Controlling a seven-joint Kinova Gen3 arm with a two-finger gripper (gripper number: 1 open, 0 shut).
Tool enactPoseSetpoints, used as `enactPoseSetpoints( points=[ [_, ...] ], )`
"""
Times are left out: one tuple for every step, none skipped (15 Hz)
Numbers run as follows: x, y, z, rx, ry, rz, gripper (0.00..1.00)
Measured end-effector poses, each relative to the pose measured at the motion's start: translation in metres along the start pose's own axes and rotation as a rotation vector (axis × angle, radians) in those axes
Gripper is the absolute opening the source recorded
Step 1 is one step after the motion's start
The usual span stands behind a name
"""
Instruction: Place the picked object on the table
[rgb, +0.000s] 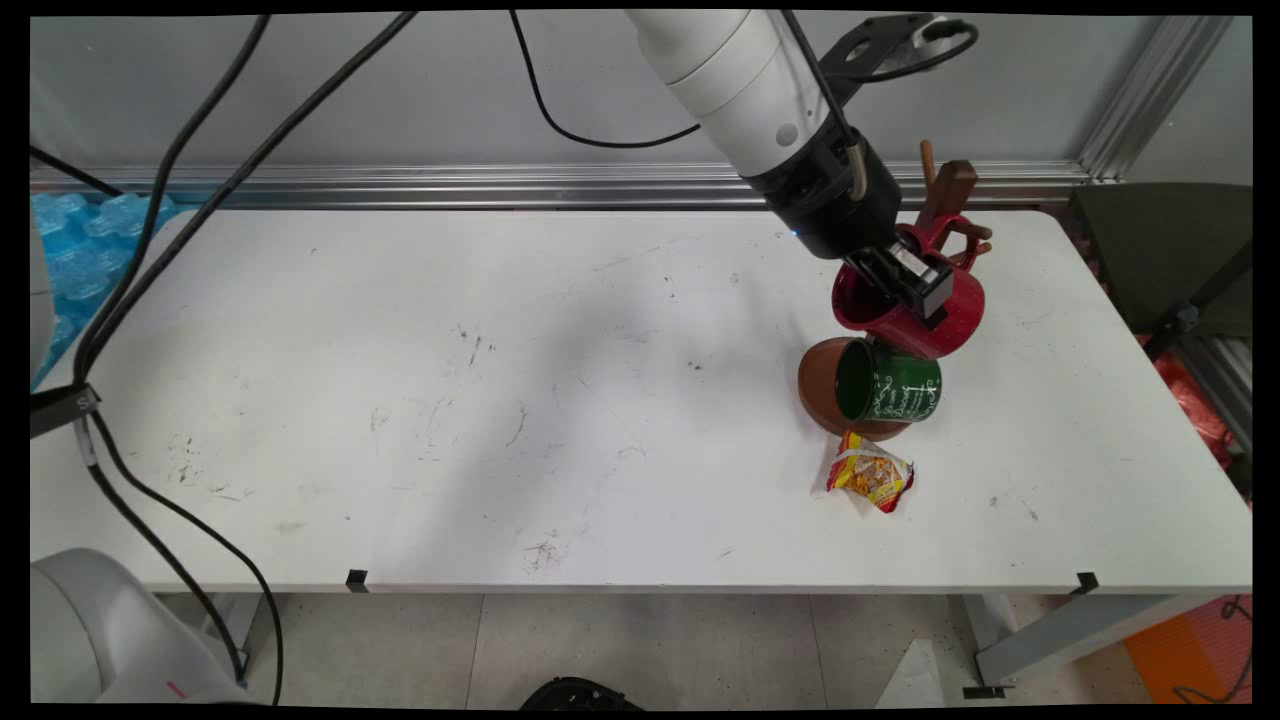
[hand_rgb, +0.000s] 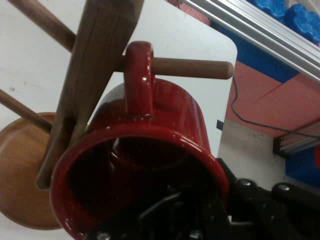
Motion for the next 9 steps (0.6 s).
enactPoseSetpoints(
  points=[
    [-0.0004,-0.0001,-0.0001,0.001,0.001,-0.002,0.0],
    [-0.0008,0.0001,-0.0003,0.002,0.002,-0.003,0.0],
    [-0.0012,0.0004,-0.0007,0.003,0.003,-0.003,0.0],
    [-0.0015,0.0008,-0.0012,0.003,0.004,-0.003,0.0],
    [-0.002,0.0016,-0.0023,0.003,0.006,-0.002,0.0],
    [-0.0024,0.0027,-0.0034,0.002,0.007,-0.001,0.0],
    [-0.0024,0.0041,-0.0046,0.0,0.009,0.001,0.0],
    [-0.0022,0.0063,-0.0063,-0.003,0.012,0.003,0.0],
    [-0.0019,0.008,-0.0075,-0.005,0.014,0.005,0.0]
  ],
)
